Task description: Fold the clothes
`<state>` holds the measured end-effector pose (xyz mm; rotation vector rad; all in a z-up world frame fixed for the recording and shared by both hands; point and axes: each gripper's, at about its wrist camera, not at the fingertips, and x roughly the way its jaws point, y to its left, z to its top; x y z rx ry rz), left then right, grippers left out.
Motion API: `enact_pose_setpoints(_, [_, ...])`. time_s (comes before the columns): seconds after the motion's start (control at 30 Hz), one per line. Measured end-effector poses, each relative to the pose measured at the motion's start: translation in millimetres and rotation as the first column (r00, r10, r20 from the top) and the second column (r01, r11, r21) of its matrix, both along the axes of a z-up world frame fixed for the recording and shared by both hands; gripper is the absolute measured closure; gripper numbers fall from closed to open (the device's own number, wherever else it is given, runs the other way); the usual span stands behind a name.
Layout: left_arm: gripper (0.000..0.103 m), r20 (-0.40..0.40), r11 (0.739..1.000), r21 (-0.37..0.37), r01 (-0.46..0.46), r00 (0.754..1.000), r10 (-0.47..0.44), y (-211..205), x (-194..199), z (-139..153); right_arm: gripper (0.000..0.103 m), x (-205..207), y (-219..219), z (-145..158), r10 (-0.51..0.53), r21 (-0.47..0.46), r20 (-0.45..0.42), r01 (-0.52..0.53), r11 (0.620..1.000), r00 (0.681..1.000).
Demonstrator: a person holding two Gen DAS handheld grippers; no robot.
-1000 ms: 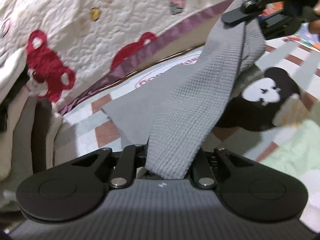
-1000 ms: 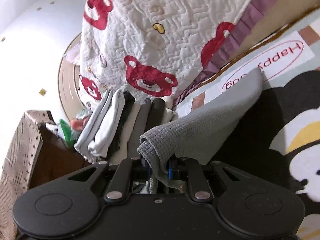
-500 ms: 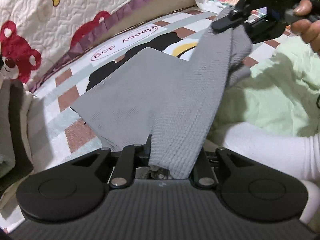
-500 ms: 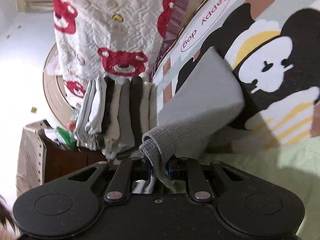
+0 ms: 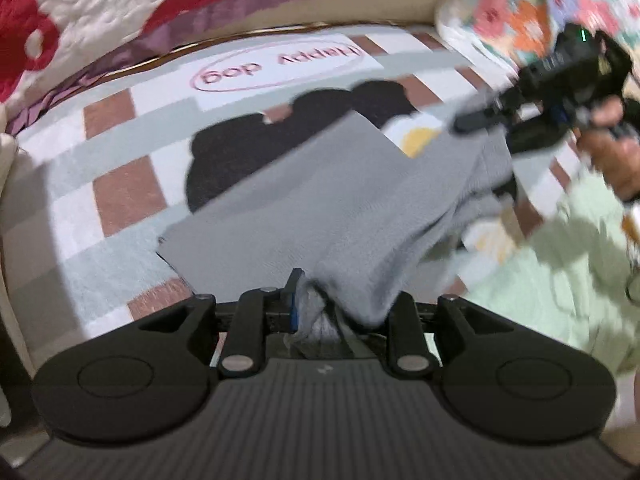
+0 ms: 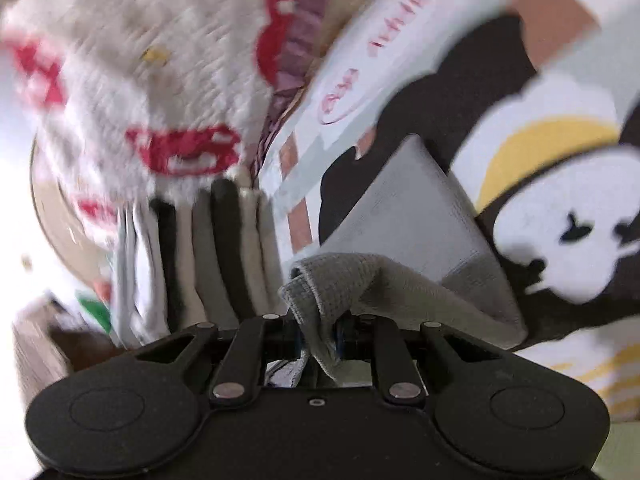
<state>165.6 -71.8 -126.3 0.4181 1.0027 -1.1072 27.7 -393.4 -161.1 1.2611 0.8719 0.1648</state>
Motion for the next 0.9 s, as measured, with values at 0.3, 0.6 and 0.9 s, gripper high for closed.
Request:
enact_pose_setpoints(0.3, [0.069, -0.005, 0.999, 0.019, -0.047, 0.999, 0.047, -13.5, 49.3, -24.7, 0.085, 36.4, -18.3, -23.2, -0.029, 0.025, -0.05, 0.03, 0.999, 0.998])
enact_pose_setpoints(0.6, [0.051, -0.003, 0.98, -0.104, -0.172, 0.985, 0.172, 8.2, 68.5, -28.3, 0.062, 34.4, -34.8, -29.9, -0.069, -0.031, 0.015, 0.069, 0.997, 0.998])
enact_pose_setpoints(0.9, [0.046, -0.036, 0.886, -0.34, -0.316, 0.945, 0.324, 57.3, 67.1, 18.0, 0.062, 22.2, 3.5, -1.8, 0.15, -0.581, 0.134, -0.045, 0.813, 0.979])
